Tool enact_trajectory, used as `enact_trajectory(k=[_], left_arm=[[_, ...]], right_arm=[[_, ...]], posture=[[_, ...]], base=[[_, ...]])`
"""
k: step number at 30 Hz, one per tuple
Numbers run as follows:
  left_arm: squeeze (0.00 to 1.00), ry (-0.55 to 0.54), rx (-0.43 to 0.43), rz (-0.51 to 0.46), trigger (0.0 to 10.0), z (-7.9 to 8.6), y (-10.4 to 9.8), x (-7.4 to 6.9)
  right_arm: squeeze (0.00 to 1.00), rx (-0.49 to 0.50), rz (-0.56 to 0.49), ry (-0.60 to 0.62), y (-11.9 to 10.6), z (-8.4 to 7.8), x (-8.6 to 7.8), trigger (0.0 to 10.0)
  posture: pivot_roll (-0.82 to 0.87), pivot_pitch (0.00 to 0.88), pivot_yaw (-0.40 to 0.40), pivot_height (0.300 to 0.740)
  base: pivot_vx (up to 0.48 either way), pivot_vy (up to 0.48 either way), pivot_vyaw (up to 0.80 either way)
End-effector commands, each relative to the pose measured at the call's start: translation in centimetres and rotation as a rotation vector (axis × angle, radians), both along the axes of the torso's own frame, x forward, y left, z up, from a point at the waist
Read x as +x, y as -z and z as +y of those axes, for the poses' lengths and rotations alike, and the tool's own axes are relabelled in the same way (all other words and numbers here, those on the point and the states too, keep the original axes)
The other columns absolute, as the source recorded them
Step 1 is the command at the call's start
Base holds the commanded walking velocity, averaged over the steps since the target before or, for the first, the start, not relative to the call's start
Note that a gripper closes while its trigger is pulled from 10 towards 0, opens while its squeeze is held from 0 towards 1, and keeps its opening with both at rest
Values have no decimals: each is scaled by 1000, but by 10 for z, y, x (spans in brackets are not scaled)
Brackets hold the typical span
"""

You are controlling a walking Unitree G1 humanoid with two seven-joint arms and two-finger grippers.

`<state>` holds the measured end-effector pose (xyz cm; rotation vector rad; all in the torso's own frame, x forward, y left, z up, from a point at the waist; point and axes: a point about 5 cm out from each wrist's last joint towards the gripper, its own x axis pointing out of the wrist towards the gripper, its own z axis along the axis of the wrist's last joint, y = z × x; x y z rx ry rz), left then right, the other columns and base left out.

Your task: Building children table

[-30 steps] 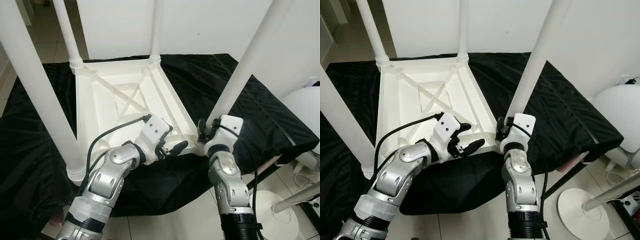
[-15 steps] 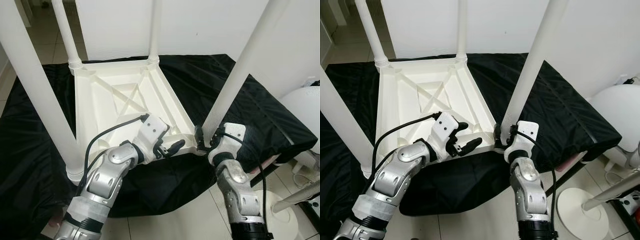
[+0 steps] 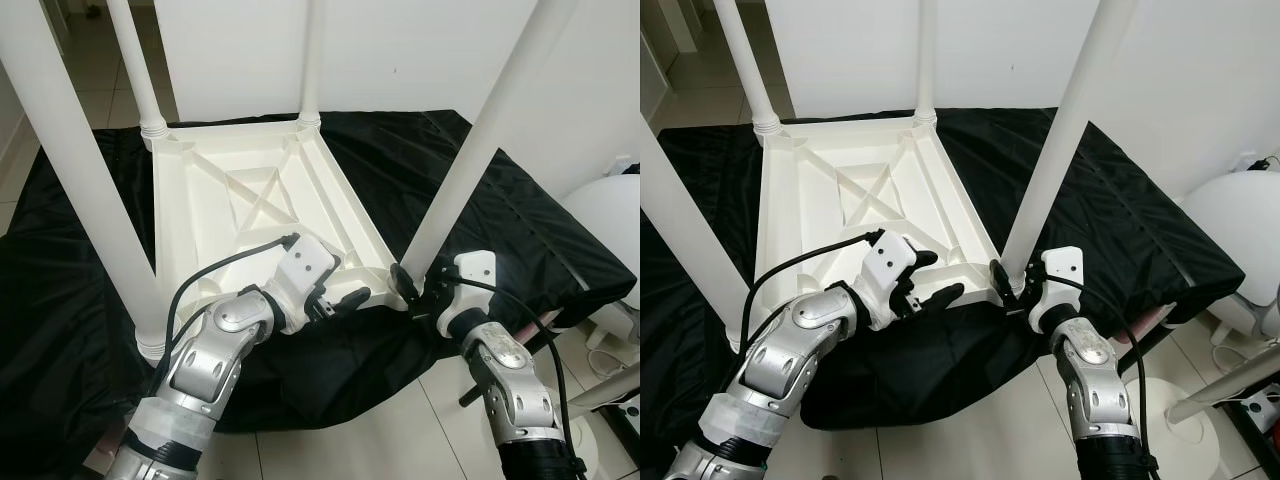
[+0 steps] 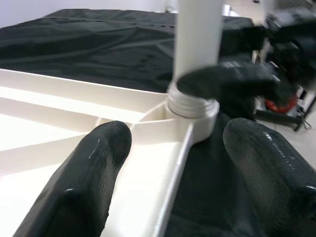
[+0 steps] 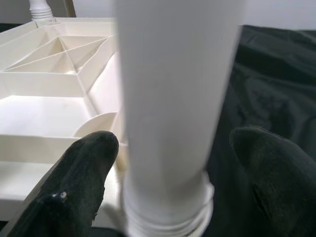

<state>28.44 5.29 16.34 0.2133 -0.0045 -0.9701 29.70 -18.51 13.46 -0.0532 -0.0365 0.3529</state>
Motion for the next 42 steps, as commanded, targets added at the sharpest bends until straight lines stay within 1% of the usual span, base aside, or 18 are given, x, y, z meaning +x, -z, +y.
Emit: enact_trajectory(k=[1, 5, 10, 11, 13, 14, 15, 17, 18, 19, 21, 22, 23, 29, 35, 36, 39, 42], left_arm=[[0, 35, 15, -13, 10000, -3, -1, -4], [0, 41, 17, -16, 10000, -4, -1, -3], [0, 43, 20, -21, 10000, -5, -1, -2], [0, 43, 20, -21, 10000, -5, -1, -2], [0, 49, 22, -27, 10000, -7, -2, -2], [0, 49, 22, -27, 10000, -7, -2, -2], [0, 51, 24, -29, 10000, -8, -2, -1], [0, 51, 24, -29, 10000, -8, -2, -1], [0, 52, 24, -31, 10000, -8, -3, -1], [0, 52, 24, -31, 10000, -8, -3, -1], [0, 51, 24, -34, 10000, -8, -3, 0], [0, 46, 22, -36, 10000, -8, -4, 0], [0, 42, 22, -37, 10000, -8, -4, 0], [0, 34, 20, -38, 10000, -7, -3, 0], [0, 29, 18, -38, 10000, -7, -3, 0], [0, 30, 19, -37, 10000, -6, -3, -1], [0, 31, 20, -36, 10000, -6, -3, -1], [0, 35, 22, -34, 10000, -6, -3, -1]], right_arm=[[0, 11, -6, -10, 0, -2, 1, 10000], [0, -27, -6, -79, 0, -9, 6, 10000], [0, -52, -12, -119, 1, -11, 12, 10000], [0, -52, -12, -119, 1, -11, 12, 10000], [0, -97, -6, -190, 1, -6, 21, 10000], [0, -97, -6, -190, 1, -6, 21, 10000], [0, -113, 1, -212, 1, -4, 25, 9412], [0, -113, 1, -212, 1, -4, 25, 9412], [0, -132, 7, -235, 3, -1, 29, 4784], [0, -132, 7, -235, 3, -1, 29, 4784], [0, -141, 14, -249, 4, 0, 31, 4353], [0, -155, 20, -266, 5, 1, 33, 471], [0, -164, 29, -278, 7, 1, 34, 0], [0, -188, 60, -299, 14, -1, 34, 0], [0, -168, 71, -308, 18, -3, 34, 0], [0, -128, 70, -297, 19, -2, 32, 10000], [0, -101, 66, -278, 17, -1, 31, 10000], [0, -66, 54, -212, 15, 0, 31, 10000]], posture=[[-7, 0, -39, 740], [-9, 0, -35, 740], [-11, 0, -33, 740], [-11, 0, -33, 740], [-12, 0, -28, 740], [-12, 0, -28, 740], [-10, 0, -30, 740], [-10, 0, -30, 740], [-8, 0, -32, 740], [-8, 0, -32, 740], [-4, 0, -36, 740], [2, 0, -41, 740], [3, 0, -44, 740], [7, 0, -49, 740], [8, 0, -49, 740], [5, 0, -44, 740], [5, 0, -44, 740], [4, 0, -43, 740]], base=[[0, 0, 0], [0, 0, 0], [0, 0, 0], [0, 0, 0], [0, 0, 0], [0, 0, 0], [0, 0, 0], [0, 0, 0], [0, 0, 0], [0, 0, 0], [0, 0, 0], [0, 0, 0], [0, 0, 0], [0, 0, 0], [0, 0, 0], [0, 0, 0], [0, 0, 0], [0, 0, 0]])
